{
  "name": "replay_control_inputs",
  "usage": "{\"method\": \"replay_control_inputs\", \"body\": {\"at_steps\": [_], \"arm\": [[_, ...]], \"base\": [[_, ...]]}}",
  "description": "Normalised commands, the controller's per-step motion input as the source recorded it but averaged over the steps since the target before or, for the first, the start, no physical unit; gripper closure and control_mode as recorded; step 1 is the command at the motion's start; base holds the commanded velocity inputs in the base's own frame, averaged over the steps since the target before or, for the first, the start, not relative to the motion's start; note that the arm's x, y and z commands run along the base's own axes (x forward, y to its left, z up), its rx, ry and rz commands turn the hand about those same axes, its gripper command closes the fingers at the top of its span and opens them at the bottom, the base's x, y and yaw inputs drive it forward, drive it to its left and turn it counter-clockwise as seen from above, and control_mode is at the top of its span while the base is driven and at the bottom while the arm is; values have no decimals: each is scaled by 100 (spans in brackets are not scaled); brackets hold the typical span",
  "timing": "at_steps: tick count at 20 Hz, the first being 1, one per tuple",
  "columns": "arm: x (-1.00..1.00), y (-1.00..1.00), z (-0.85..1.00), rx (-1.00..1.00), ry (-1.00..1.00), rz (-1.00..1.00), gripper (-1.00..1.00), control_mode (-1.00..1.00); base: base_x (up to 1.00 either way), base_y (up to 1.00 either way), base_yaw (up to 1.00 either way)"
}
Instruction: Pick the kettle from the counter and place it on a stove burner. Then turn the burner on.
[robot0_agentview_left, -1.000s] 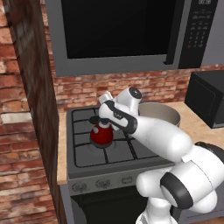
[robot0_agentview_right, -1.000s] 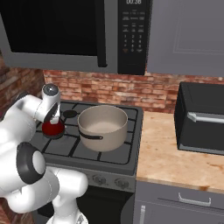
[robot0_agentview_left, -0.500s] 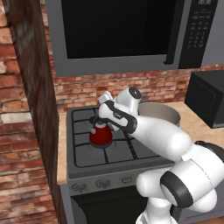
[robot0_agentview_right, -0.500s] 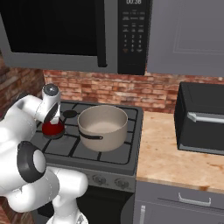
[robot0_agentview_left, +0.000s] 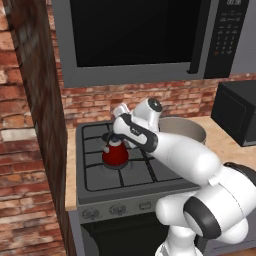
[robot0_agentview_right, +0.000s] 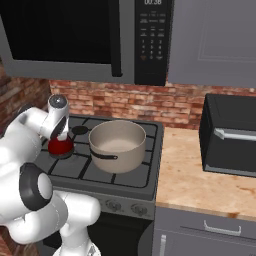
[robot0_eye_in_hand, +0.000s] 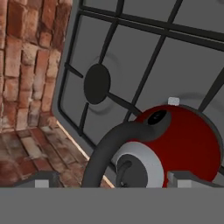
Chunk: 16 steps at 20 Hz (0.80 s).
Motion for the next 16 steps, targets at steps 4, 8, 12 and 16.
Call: {"method": "replay_control_inputs", "body": {"at_steps": [4,8,12,16], "arm": [[0,-3,37,0,0,0,-100,-100],[-13,0,36,0,0,0,-100,-100],[-31,0,41,0,-2,0,-100,-100],[-61,0,28,-2,-3,1,-100,-100]], "base": [[0,0,0],[0,0,0],[0,0,0],[0,0,0]]}}
